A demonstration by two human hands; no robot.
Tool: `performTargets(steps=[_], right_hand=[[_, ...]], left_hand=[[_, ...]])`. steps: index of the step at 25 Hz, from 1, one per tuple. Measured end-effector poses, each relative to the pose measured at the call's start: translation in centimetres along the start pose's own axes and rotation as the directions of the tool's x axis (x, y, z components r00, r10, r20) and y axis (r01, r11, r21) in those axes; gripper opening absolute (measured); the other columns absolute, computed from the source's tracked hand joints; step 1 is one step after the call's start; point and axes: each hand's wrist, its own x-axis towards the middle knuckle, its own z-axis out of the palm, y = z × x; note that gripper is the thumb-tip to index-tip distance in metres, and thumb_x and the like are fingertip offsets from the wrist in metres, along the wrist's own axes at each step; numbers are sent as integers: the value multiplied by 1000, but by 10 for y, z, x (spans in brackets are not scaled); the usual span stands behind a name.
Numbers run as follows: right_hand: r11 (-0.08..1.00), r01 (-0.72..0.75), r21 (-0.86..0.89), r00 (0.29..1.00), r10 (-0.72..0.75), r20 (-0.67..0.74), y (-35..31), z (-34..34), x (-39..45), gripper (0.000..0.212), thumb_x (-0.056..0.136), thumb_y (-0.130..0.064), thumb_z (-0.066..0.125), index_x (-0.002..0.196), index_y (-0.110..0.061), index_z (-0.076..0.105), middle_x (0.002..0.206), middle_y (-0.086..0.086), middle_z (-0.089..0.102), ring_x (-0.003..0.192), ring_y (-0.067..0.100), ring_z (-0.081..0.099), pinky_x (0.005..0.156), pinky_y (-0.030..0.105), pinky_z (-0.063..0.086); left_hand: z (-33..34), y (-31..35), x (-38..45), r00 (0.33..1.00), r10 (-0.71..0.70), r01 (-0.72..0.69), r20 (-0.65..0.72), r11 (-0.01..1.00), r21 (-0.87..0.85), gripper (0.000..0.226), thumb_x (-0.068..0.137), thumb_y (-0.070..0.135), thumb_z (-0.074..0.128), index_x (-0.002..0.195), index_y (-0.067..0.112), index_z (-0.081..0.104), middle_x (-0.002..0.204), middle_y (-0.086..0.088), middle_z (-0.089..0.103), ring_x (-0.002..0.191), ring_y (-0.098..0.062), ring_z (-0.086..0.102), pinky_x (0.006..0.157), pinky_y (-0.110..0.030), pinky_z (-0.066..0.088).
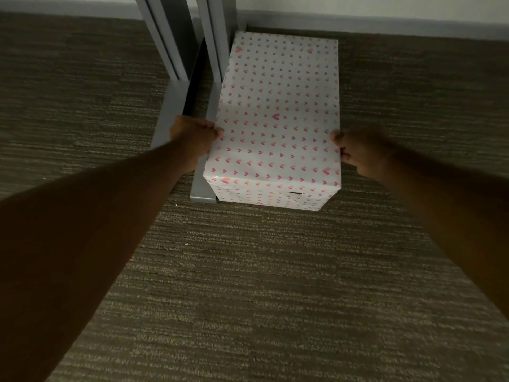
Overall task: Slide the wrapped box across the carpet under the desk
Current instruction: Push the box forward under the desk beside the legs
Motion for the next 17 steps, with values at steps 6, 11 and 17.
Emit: performTargets(steps=[6, 11, 17], right_hand=[[1000, 9, 23, 1000, -9, 8, 4, 0, 2, 35, 94, -20, 61, 126, -8, 56, 128, 10, 62, 106, 19, 61, 63, 25, 52], [956, 142, -256, 984, -164, -66, 10, 5, 9, 28, 96, -29, 57, 117, -11, 59, 123, 12, 63, 98, 20, 62, 67, 26, 51], [695, 365, -619, 906, -419, 64, 16, 14, 0, 63, 92, -31, 61, 147, -13, 36, 150, 16, 42, 130, 35, 50, 65, 24, 54]], left_hand=[[-1, -4, -2, 999, 40, -40, -1, 999, 27, 22, 77, 26, 77, 97, 19, 71, 98, 3, 63, 75, -11, 60, 68, -28, 53], [2, -8, -14, 981, 195, -186, -23, 959, 212, 34, 85, 31, 69, 116, 16, 68, 120, -9, 65, 79, -13, 57, 52, -17, 41], [2, -8, -37, 880, 428, -455, 206, 635, 625, 81, 82, 59, 58, 148, 20, 32, 150, -18, 39, 127, -38, 48, 100, -50, 45]])
